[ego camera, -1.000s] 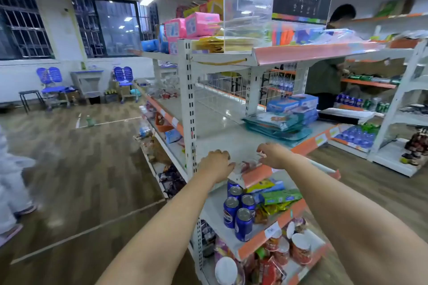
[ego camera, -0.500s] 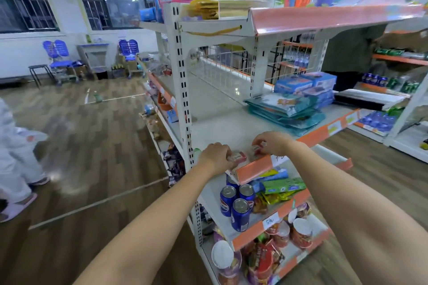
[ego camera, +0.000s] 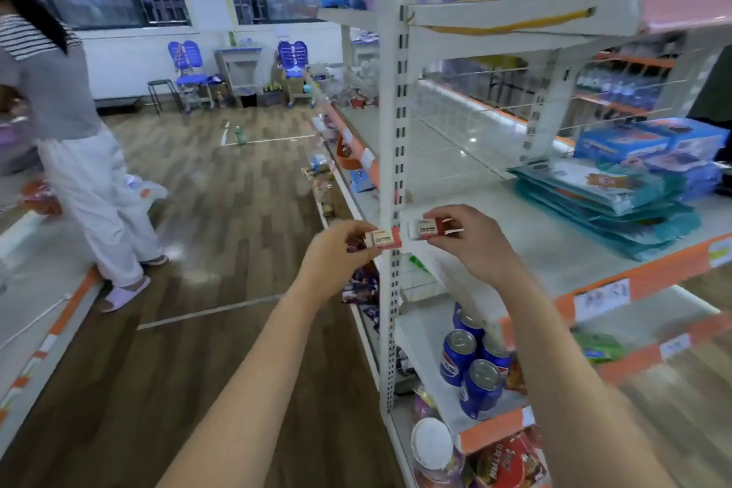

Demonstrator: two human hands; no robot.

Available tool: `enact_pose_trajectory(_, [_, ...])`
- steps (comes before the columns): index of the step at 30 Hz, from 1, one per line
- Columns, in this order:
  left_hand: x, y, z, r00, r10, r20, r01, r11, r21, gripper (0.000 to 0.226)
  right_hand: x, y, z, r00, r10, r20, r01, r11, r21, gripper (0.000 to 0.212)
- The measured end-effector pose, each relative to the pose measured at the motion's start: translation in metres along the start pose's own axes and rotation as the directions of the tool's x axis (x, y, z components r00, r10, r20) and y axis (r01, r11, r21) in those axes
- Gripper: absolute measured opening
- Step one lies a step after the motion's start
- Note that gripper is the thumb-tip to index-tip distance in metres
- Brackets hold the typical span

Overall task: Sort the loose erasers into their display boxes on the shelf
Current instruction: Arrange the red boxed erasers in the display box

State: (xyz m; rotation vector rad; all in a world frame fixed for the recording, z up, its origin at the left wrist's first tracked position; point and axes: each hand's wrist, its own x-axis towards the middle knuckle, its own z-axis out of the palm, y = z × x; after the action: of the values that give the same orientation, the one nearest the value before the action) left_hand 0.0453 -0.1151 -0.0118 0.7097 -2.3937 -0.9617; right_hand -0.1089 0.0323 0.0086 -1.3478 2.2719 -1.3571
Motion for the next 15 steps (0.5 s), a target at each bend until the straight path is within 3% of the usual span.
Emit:
enact_pose_trajectory(6, [0.017,-0.052,-0.066,0.995,-0.03,-0.094,0.034,0.998,0.043,0.026,0.041,-0.029,0.079,0.999,-0.031,0.043,0.026,0.993,0.111,0.036])
enact_pose_trajectory(15, [0.076,-0.158,-0.152,0.994,-0.069,-0.09,0.07,0.997,0.014,0.029,0.144,-0.063,0.191,0.996,-0.048,0.073,0.04,0.994,0.105,0.035])
